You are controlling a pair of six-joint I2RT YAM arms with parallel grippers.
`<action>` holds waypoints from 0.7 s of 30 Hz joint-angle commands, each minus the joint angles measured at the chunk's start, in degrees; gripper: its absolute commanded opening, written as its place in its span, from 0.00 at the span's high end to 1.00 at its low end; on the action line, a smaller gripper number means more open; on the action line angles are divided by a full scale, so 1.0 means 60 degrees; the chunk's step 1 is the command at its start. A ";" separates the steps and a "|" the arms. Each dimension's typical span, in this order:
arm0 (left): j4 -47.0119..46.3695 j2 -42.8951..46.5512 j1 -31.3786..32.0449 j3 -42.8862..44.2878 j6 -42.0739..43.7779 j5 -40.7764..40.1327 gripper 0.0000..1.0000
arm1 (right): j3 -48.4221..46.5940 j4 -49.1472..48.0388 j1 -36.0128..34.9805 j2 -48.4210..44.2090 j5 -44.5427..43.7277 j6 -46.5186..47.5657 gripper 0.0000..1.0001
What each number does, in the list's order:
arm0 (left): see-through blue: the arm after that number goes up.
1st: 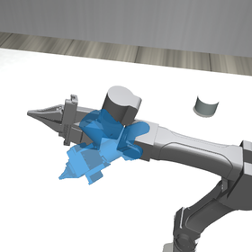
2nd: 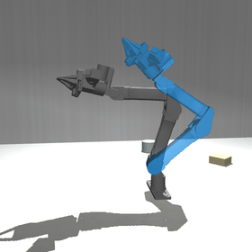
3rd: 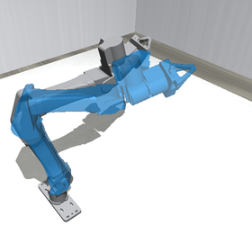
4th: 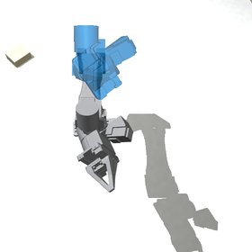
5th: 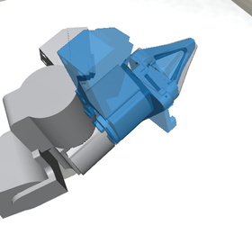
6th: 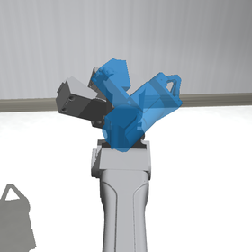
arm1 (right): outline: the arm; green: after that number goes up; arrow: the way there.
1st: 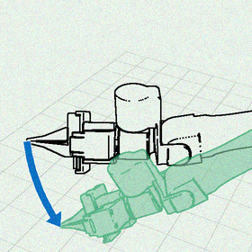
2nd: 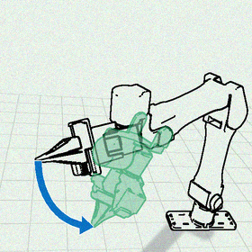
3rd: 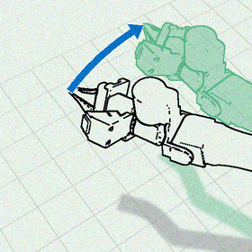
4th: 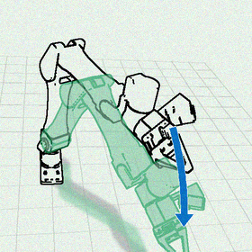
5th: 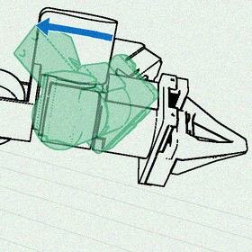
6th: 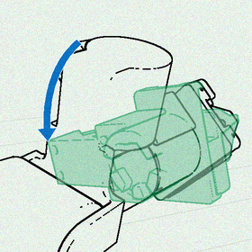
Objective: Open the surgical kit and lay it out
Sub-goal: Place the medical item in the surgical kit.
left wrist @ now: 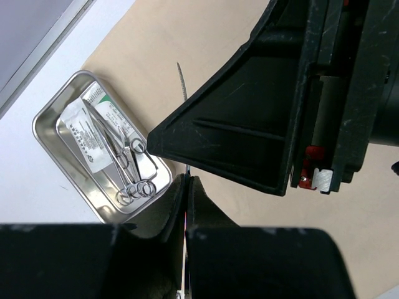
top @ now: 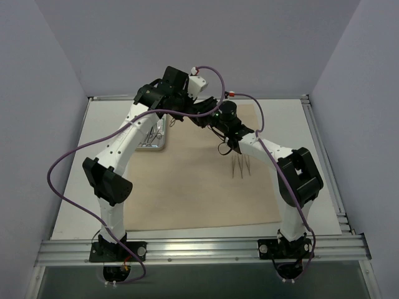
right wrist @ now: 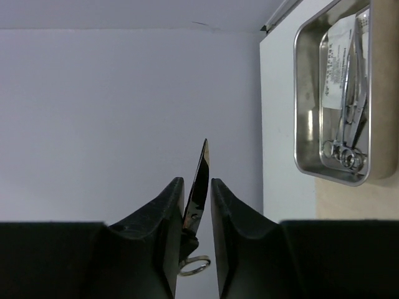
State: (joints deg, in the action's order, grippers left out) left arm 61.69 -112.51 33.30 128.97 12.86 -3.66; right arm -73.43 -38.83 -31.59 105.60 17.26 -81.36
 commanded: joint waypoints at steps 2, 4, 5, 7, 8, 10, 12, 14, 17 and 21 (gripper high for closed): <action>-0.0643 0.0324 0.0017 -0.0005 -0.0020 0.0112 0.98 | -0.0066 -0.1131 -0.0081 0.0066 0.0361 -0.0297 0.85; -0.0672 0.0309 0.0002 -0.0035 0.0009 0.0097 0.98 | -0.0037 -0.1292 -0.0081 0.0066 0.0361 -0.0312 0.94; -0.0672 0.0295 0.0002 -0.0049 0.0024 0.0097 0.98 | -0.0023 -0.1350 -0.0066 0.0051 0.0361 -0.0312 0.97; -0.0614 0.0265 0.0002 0.0024 0.0068 0.0184 0.98 | 0.0021 -0.1424 -0.0081 0.0022 0.0361 -0.0239 1.00; -0.0541 0.0251 0.0002 0.0068 0.0097 0.0258 0.98 | 0.0050 -0.1381 -0.0066 -0.0007 0.0347 -0.0079 1.00; -0.0220 0.0192 -0.0013 0.0315 0.0127 0.0448 0.75 | 0.0065 -0.1307 -0.0052 -0.0066 0.0303 0.0170 1.00; 0.0174 0.0207 -0.0056 0.0506 0.0156 0.0828 0.56 | 0.0036 -0.1219 0.0021 -0.0154 0.0288 0.0785 1.00; 0.0730 0.0221 -0.0115 0.0960 0.0185 0.1223 0.36 | -0.0022 -0.1161 0.0094 -0.0315 0.0332 0.1544 1.00; 0.1565 0.0250 -0.0247 0.1736 0.0317 0.1896 0.26 | -0.0344 -0.1015 0.0241 -0.0534 0.0580 0.2498 1.00; 0.2431 0.0382 -0.0656 0.2528 0.0361 0.2934 0.30 | -0.0404 -0.1816 0.0577 -0.0667 0.1487 0.3730 1.00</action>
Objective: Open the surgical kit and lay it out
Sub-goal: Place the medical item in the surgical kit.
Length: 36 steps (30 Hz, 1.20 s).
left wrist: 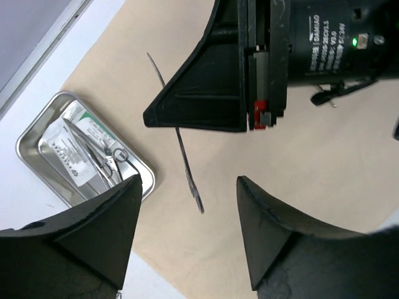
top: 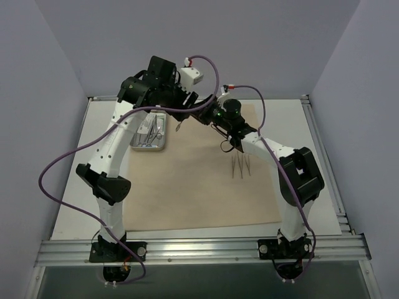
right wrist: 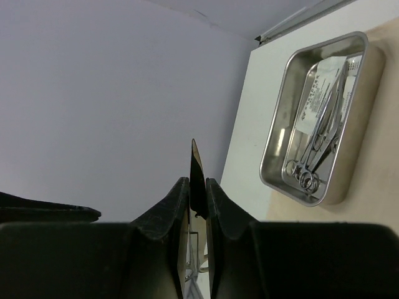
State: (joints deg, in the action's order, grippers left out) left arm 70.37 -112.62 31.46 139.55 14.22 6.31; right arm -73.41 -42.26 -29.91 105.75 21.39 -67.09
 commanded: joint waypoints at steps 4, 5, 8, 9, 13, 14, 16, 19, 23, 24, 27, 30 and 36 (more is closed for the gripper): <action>0.1309 0.0780 -0.1519 0.0592 0.0367 0.2971 0.40 | -0.0304 -0.1864 0.0795 -0.0969 0.2103 0.2269 1.00; 0.1280 0.0854 -0.1639 0.0083 0.0558 0.3209 0.39 | -0.0580 -0.1210 0.0767 -0.1072 0.2264 0.2725 1.00; 0.1164 0.1118 -0.1699 -0.0711 0.1379 0.3649 0.25 | -0.1370 0.0273 0.0591 -0.1336 0.2499 0.4469 1.00; 0.1032 0.1176 -0.1684 -0.1236 0.1569 0.3883 0.22 | -0.1490 0.0406 0.0576 -0.1366 0.2616 0.4647 1.00; -0.0008 0.1513 -0.1713 -0.2032 0.1556 0.4617 0.14 | -0.1798 0.0656 0.0562 -0.1395 0.2968 0.4868 1.00; -0.0256 0.1499 -0.1728 -0.2003 0.1513 0.4966 0.13 | -0.1828 0.0642 0.0547 -0.1410 0.2998 0.4868 1.00; -0.0317 0.1296 -0.1757 -0.1697 0.1483 0.5319 0.12 | -0.1770 0.0468 0.0532 -0.1468 0.3115 0.4839 1.00; -0.0566 0.1017 -0.1787 -0.1316 0.1190 0.5540 0.11 | -0.1696 0.0276 0.0459 -0.1542 0.3334 0.4766 1.00; -0.0318 0.0928 -0.1904 -0.0817 0.1277 0.6665 0.13 | -0.1594 0.0451 0.0459 -0.1746 0.3350 0.4999 1.00; -0.0259 0.0928 -0.1904 -0.0758 0.1292 0.6756 0.13 | -0.1565 0.0495 0.0444 -0.1819 0.3321 0.5029 1.00; -0.0638 0.0913 -0.1904 -0.0859 0.0827 0.6553 0.13 | -0.1594 0.0496 0.0430 -0.1849 0.3349 0.5029 1.00; -0.1487 0.0811 -0.1904 -0.1153 0.0080 0.6027 0.16 | -0.1623 0.0336 0.0386 -0.1849 0.3350 0.4898 1.00; -0.2498 0.0679 -0.1875 -0.1519 -0.0713 0.5453 0.27 | -0.1579 0.0027 0.0342 -0.1908 0.3379 0.4693 1.00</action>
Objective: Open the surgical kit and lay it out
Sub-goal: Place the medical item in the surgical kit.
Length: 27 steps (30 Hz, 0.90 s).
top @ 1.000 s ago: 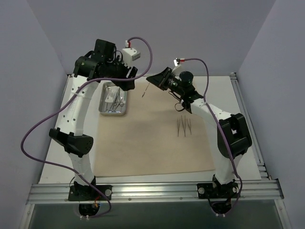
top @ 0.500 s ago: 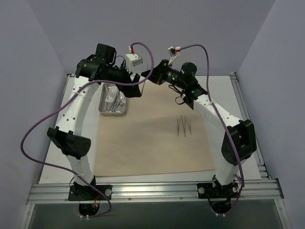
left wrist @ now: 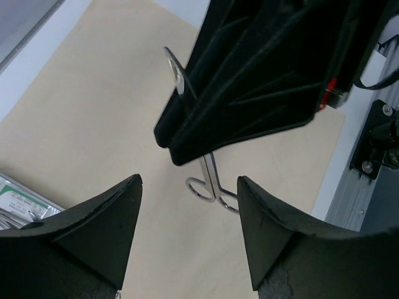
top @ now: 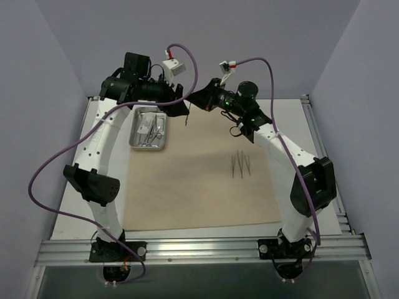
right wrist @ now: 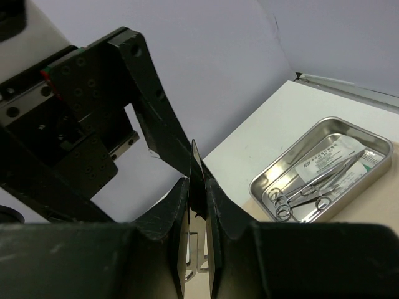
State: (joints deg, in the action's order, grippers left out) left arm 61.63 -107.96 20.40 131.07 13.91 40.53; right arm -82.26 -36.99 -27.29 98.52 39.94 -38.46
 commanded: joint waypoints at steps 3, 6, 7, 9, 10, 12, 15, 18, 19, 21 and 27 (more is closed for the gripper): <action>-0.1276 -0.0141 -0.0002 -0.0150 -0.0853 -0.0164 0.32 | -0.0060 -0.1041 -0.0125 -0.0688 0.0286 -0.0196 1.00; -0.1437 -0.0098 0.0042 -0.0398 -0.1014 -0.0033 0.36 | -0.0016 -0.1246 -0.0169 -0.0629 0.0330 -0.0387 1.00; -0.1539 -0.0083 0.0042 -0.0529 -0.1058 0.0041 0.38 | -0.0016 -0.1276 -0.0183 -0.0600 0.0330 -0.0402 1.00; -0.1643 -0.0053 0.0056 -0.0604 -0.1176 0.0216 0.44 | -0.0001 -0.1334 -0.0227 -0.0556 0.0330 -0.0446 1.00; -0.1643 -0.0039 0.0071 -0.0633 -0.1191 0.0261 0.47 | -0.0001 -0.1378 -0.0213 -0.0541 0.0330 -0.0475 1.00; -0.1672 -0.0039 0.0071 -0.0706 -0.1220 0.0378 0.58 | 0.0028 -0.1495 -0.0227 -0.0512 0.0345 -0.0563 1.00; -0.1643 0.0005 0.0071 -0.0809 -0.1264 0.0699 0.75 | 0.0028 -0.1539 -0.0242 -0.0483 0.0359 -0.0622 1.00; -0.1672 0.0093 0.0071 -0.0955 -0.1410 0.0788 0.97 | 0.0130 -0.1510 -0.0242 -0.0497 0.0330 -0.0636 1.00; -0.1672 0.0122 0.0071 -0.1014 -0.1468 0.0687 0.98 | 0.0218 -0.1496 -0.0227 -0.0497 0.0301 -0.0636 1.00; -0.1658 0.0268 0.0071 -0.1277 -0.1717 0.0511 0.98 | 0.0321 -0.1104 -0.0213 -0.0570 -0.0034 -0.0578 1.00; -0.1586 0.0606 0.0305 -0.2492 -0.3881 -0.2765 0.98 | 0.0321 0.2246 -0.0213 -0.0965 -0.2519 0.0695 0.57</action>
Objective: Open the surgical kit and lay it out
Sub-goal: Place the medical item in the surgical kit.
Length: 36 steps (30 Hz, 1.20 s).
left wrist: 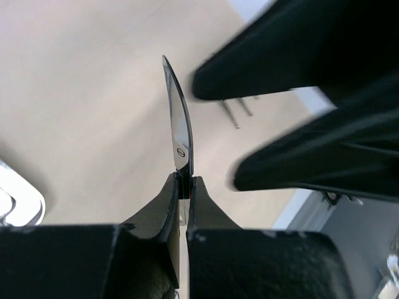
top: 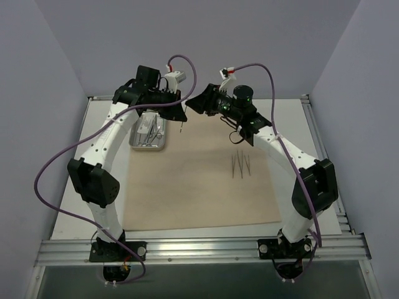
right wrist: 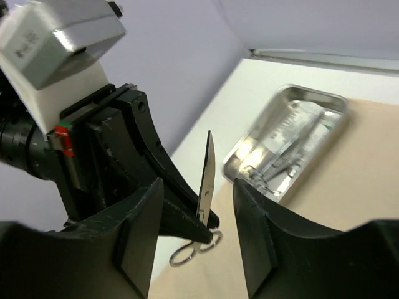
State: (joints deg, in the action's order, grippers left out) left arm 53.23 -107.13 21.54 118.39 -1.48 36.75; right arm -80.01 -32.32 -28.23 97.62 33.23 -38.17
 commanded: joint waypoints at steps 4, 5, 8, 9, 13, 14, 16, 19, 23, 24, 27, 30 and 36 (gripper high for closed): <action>0.0341 0.0321 0.0642 -0.1052 -0.1775 -0.4832 0.98 | 0.0398 0.3069 0.0046 -0.1387 -0.3089 0.1001 0.51; 0.0371 0.0307 0.0788 -0.1156 -0.1819 -0.5532 0.98 | 0.0545 0.3274 0.0105 -0.1533 -0.3397 0.1001 0.51; 0.0371 0.0160 0.1331 -0.1667 -0.2578 -0.6037 0.98 | 0.1204 0.4110 0.0222 -0.2221 -0.4643 0.0855 0.51; 0.0328 0.0044 0.1549 -0.1786 -0.2755 -0.6444 0.98 | 0.1394 0.4416 0.0309 -0.2600 -0.4906 0.0724 0.51; 0.0532 -0.0542 0.1917 -0.1890 -0.3663 -0.7193 0.98 | 0.2330 0.5048 0.0398 -0.3569 -0.5901 0.0620 0.51; 0.0576 -0.0775 0.2005 -0.1832 -0.4028 -0.7412 0.98 | 0.2464 0.5238 0.0413 -0.3962 -0.6007 0.0576 0.51; 0.0912 -0.1084 0.2312 -0.1671 -0.4527 -0.8276 0.98 | 0.2902 0.5356 0.0427 -0.4301 -0.6168 0.0445 0.51; 0.1424 -0.1743 0.2780 -0.1261 -0.5347 -0.9211 0.98 | 0.3343 0.5825 0.0456 -0.4858 -0.6373 0.0269 0.51; 0.1938 -0.2460 0.3294 -0.1128 -0.6489 -1.0124 0.98 | 0.3578 0.6220 0.0471 -0.5313 -0.6462 0.0151 0.51; 0.2040 -0.2535 0.3324 -0.1171 -0.6623 -1.0095 0.98 | 0.3608 0.6264 0.0471 -0.5372 -0.6491 0.0151 0.51; 0.2172 -0.2871 0.3324 -0.1333 -0.6931 -1.0051 0.98 | 0.3652 0.6469 0.0471 -0.5533 -0.6579 0.0122 0.51; 0.2450 -0.3106 0.3324 -0.1362 -0.7195 -1.0402 0.98 | 0.3710 0.6631 0.0471 -0.5650 -0.6652 0.0093 0.51; 0.2627 -0.3092 0.3324 -0.1772 -0.7327 -1.0534 0.98 | 0.3828 0.6660 0.0471 -0.5738 -0.6711 0.0005 0.51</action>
State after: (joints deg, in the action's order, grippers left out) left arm 66.87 -126.32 41.63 108.40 -43.16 -23.83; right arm -57.39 7.35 -25.54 64.75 -4.82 -37.45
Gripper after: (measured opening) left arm 0.069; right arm 0.492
